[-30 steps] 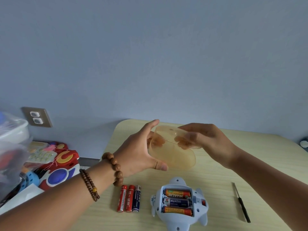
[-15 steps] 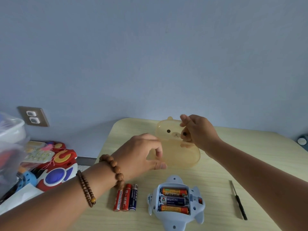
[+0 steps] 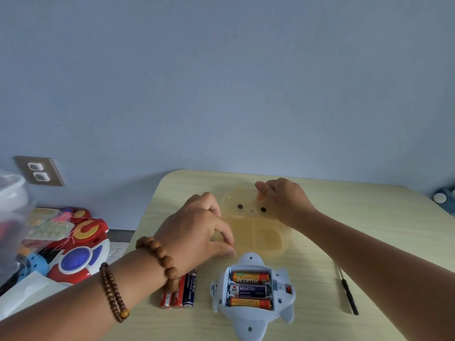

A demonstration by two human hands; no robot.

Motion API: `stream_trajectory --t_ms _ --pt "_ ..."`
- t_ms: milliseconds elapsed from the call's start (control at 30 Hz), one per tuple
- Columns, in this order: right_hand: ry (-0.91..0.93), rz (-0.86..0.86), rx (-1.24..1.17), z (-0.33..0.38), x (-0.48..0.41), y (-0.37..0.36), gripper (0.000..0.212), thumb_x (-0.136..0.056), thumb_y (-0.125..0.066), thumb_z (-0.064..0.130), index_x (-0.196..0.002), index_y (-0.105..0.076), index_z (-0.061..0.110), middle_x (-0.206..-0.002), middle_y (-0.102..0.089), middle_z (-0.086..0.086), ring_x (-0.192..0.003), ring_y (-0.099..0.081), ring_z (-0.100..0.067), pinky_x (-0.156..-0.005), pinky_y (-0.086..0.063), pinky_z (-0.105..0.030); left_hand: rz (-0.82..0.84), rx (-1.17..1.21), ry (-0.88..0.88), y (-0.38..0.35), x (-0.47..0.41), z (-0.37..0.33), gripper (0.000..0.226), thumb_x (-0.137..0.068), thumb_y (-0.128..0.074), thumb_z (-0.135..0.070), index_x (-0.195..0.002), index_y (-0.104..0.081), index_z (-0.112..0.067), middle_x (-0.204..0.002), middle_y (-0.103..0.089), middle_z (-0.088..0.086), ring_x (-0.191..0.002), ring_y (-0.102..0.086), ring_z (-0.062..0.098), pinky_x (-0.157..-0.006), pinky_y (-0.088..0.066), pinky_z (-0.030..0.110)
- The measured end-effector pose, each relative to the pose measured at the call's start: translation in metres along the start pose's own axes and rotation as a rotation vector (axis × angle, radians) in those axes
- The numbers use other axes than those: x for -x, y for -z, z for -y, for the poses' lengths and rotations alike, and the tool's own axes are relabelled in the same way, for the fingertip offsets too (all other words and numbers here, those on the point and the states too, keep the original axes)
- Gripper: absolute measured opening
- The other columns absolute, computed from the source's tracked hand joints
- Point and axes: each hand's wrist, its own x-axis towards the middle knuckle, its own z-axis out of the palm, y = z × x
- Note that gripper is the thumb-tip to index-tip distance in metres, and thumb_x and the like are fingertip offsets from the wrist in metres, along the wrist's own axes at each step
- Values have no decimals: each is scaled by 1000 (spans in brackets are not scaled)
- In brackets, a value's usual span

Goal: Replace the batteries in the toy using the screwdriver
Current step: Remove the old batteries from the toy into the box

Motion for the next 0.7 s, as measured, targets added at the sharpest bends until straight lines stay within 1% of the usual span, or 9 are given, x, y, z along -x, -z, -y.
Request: stream_trajectory --t_ms 33,67,167,267,400,467,533,633,700 --pt "-11 -2 3 -2 -1 -1 52 -98 -45 53 -82 -73 13 -77 -70 -9 -68 -64 -27 -62 -52 -36 1 15 -6 0 0 2 21 -68 -80 -58 -82 -75 -44 -96 -44 -21 -96 -44 -1 -80 -51 29" --pt "-21 -8 -7 -3 -1 -2 52 -97 -47 54 -82 -73 11 -73 -69 -9 -67 -63 -28 -61 -52 -36 2 25 -12 0 0 3 21 -67 -81 -58 -82 -75 -44 -96 -44 -21 -95 -44 -2 -79 -51 29" --pt "-15 -18 -46 -5 0 -1 43 -93 -57 51 -81 -74 13 -64 -60 0 -59 -53 -19 -55 -39 -28 13 41 -20 0 1 4 19 -68 -81 -56 -81 -75 -44 -95 -45 -20 -93 -46 -2 -79 -51 29" --pt "-7 -25 -64 -4 2 -1 32 -91 -63 49 -81 -75 22 -65 -64 3 -59 -56 -15 -53 -41 -26 13 49 -29 -3 3 3 20 -68 -81 -56 -83 -75 -45 -94 -44 -19 -91 -47 -2 -78 -52 31" --pt "-12 -17 -47 0 3 2 33 -91 -63 50 -81 -75 22 -64 -63 2 -57 -55 -16 -54 -43 -27 -1 35 -55 -2 3 0 21 -67 -80 -58 -83 -75 -46 -92 -44 -20 -91 -46 -2 -78 -51 29" --pt "-5 -3 -27 3 4 7 37 -91 -60 53 -86 -76 20 -71 -69 0 -62 -59 -15 -58 -47 -28 0 36 -62 0 3 -1 21 -67 -80 -58 -83 -75 -46 -92 -44 -21 -91 -46 -2 -79 -51 29" --pt "33 -22 47 5 6 15 41 -91 -57 57 -98 -75 21 -88 -74 2 -77 -64 -12 -66 -50 -29 0 36 -66 1 4 -1 21 -68 -80 -58 -84 -76 -46 -92 -44 -21 -93 -45 -2 -80 -50 28" --pt "192 -103 119 11 31 36 49 -88 -55 64 -116 -69 27 -107 -68 13 -93 -63 -2 -76 -51 -22 -4 33 -85 3 7 -3 22 -70 -80 -56 -88 -76 -44 -92 -43 -22 -94 -45 -1 -83 -49 27" --pt "326 -65 44 17 68 53 54 -84 -54 70 -123 -64 33 -114 -64 20 -101 -62 3 -81 -54 -21 -3 39 -93 5 8 -4 26 -70 -81 -54 -93 -76 -43 -96 -45 -21 -96 -46 -1 -86 -48 27"
